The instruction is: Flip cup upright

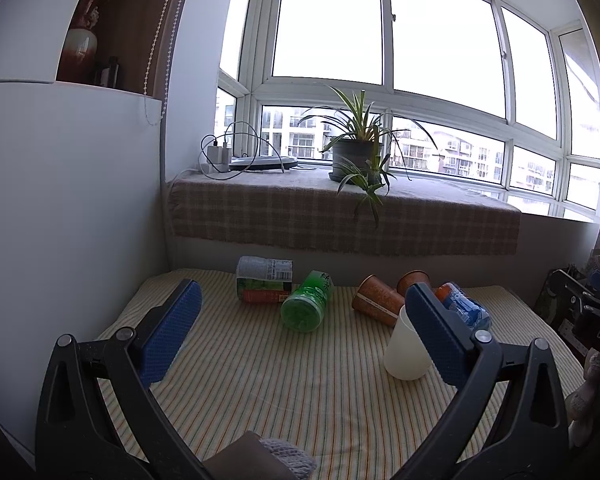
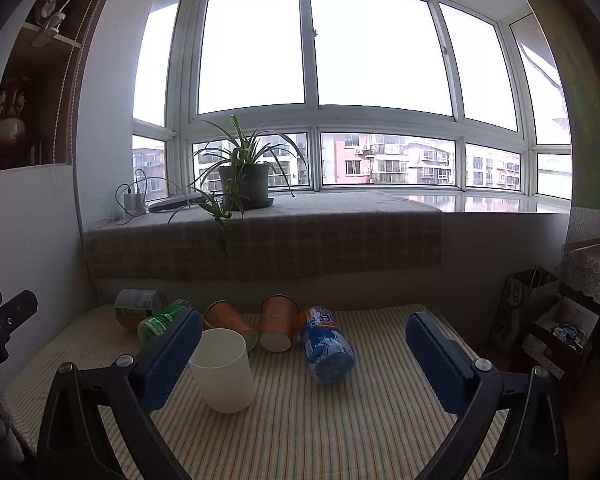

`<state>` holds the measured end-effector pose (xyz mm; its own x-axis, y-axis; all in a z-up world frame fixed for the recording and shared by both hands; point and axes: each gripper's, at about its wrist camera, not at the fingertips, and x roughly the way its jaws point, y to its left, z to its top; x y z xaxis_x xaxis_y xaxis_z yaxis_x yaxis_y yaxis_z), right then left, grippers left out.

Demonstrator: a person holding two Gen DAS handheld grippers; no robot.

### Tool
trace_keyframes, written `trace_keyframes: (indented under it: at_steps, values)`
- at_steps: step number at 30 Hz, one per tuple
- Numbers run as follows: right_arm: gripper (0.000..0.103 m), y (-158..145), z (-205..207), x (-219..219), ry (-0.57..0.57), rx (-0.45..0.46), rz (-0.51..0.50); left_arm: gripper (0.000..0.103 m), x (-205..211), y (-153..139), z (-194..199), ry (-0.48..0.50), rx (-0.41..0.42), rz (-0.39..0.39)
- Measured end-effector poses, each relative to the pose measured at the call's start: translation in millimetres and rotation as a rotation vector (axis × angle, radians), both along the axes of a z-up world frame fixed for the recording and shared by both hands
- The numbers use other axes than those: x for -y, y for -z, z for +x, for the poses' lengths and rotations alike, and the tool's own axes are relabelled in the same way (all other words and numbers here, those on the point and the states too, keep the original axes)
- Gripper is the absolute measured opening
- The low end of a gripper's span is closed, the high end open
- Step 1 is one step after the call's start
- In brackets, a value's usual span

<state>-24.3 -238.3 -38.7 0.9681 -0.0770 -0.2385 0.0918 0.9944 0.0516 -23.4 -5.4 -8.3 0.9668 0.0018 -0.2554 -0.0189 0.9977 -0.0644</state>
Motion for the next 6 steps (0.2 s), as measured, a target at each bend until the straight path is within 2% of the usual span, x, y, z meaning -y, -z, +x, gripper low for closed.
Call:
trace_keyframes:
  at_steps: [6]
  values:
    - [0.103, 1.5, 1.7, -0.4, -0.003, -0.008, -0.001, 0.103, -2.1, 2.7, -1.2, -0.01, 0.003, 0.003]
